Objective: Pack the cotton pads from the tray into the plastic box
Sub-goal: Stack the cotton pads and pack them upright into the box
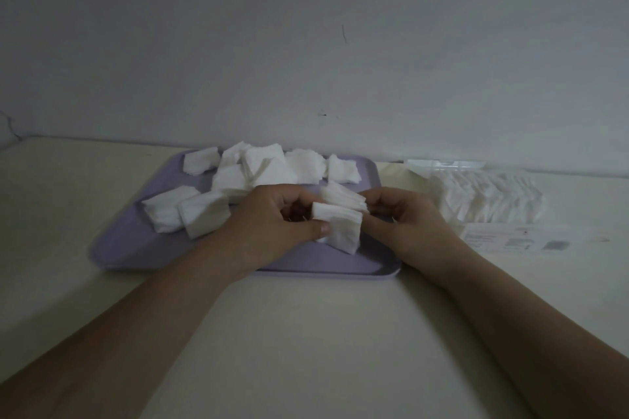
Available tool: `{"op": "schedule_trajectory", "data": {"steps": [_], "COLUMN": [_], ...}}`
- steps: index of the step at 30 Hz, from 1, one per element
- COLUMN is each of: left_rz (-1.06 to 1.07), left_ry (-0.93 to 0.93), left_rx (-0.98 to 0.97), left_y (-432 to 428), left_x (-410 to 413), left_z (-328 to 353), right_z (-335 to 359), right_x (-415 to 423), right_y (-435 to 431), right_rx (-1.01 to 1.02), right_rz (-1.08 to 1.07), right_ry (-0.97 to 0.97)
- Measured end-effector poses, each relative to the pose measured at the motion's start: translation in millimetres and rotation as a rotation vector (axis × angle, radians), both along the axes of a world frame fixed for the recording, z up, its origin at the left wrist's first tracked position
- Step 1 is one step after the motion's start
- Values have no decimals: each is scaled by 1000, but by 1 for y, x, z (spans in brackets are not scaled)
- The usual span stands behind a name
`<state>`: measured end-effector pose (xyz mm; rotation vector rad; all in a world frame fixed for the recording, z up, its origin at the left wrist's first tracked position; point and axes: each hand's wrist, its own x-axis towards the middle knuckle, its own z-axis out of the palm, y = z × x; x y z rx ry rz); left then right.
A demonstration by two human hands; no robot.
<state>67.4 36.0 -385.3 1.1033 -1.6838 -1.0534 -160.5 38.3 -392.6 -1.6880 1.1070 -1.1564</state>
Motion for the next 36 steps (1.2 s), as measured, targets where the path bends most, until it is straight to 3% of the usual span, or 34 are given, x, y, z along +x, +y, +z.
{"op": "schedule_trajectory", "data": {"steps": [7, 11, 17, 23, 29, 32, 36], "left_rz": [59, 45, 126, 81, 192, 111, 186], "left_ry": [11, -78, 77, -6, -48, -113, -73], "left_rx": [-5, -48, 41, -47, -27, -49, -22], "left_y": [0, 4, -1, 0, -2, 0, -4], "left_x": [-2, -4, 3, -3, -1, -3, -2], "left_z": [0, 1, 7, 1, 1, 0, 2], "right_z": [8, 4, 3, 3, -6, -7, -9], "right_x": [-3, 1, -1, 3, 11, 16, 17], "right_y": [3, 5, 5, 7, 13, 16, 15], "right_rx": [142, -6, -118, -177, -211, -282, -295], "right_rz": [178, 82, 72, 20, -101, -103, -121], "right_ry": [-115, 104, 154, 276, 386, 450, 462]}}
